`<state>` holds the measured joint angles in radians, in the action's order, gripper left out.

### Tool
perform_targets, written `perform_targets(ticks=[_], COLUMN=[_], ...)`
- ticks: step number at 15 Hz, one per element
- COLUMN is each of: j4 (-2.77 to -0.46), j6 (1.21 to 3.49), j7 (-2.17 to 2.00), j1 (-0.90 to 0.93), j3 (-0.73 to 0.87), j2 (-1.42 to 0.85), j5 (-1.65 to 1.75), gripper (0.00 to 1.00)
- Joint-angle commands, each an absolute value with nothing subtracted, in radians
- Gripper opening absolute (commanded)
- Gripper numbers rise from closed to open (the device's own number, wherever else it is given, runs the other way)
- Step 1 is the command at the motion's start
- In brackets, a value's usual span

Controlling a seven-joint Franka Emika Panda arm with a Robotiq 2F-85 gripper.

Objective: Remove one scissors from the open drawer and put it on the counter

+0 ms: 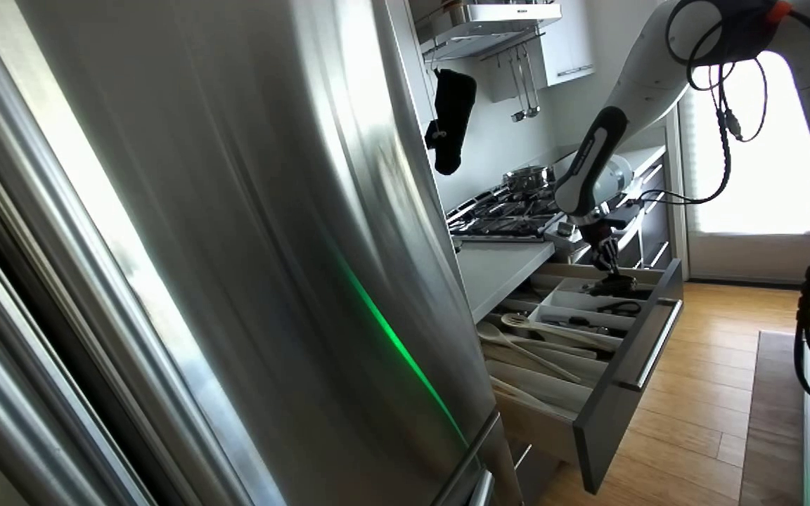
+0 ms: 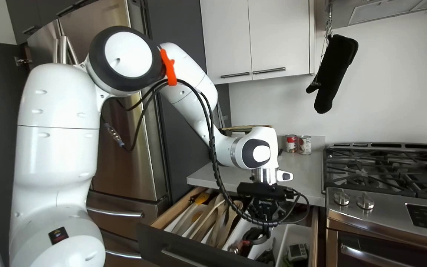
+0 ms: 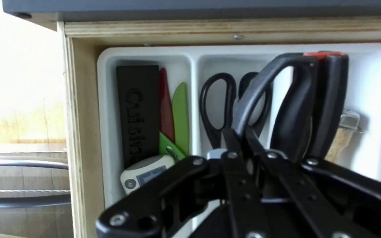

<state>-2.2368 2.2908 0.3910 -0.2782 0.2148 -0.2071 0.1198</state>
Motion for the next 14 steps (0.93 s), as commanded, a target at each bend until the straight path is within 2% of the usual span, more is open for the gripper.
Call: perform_targets(ticks=[1, 9, 10, 11, 14], j4=[-2.329, -2.407, -2.363, -2.366, -2.366], j6=[2.233, 2.203, 2.216, 2.214, 2.214], j7=[0.569, 0.989, 0.901, 0.914, 0.911], j1=[-0.297, -0.27, -0.261, -0.26, -0.257], j3=[0.196, 0.272, 0.259, 0.267, 0.266], j2=[-0.054, 0.172, 0.098, 0.115, 0.107], j5=[0.049, -0.218, -0.153, -0.158, -0.157], gripper=[0.02, 0.02, 0.02, 0.09, 0.09])
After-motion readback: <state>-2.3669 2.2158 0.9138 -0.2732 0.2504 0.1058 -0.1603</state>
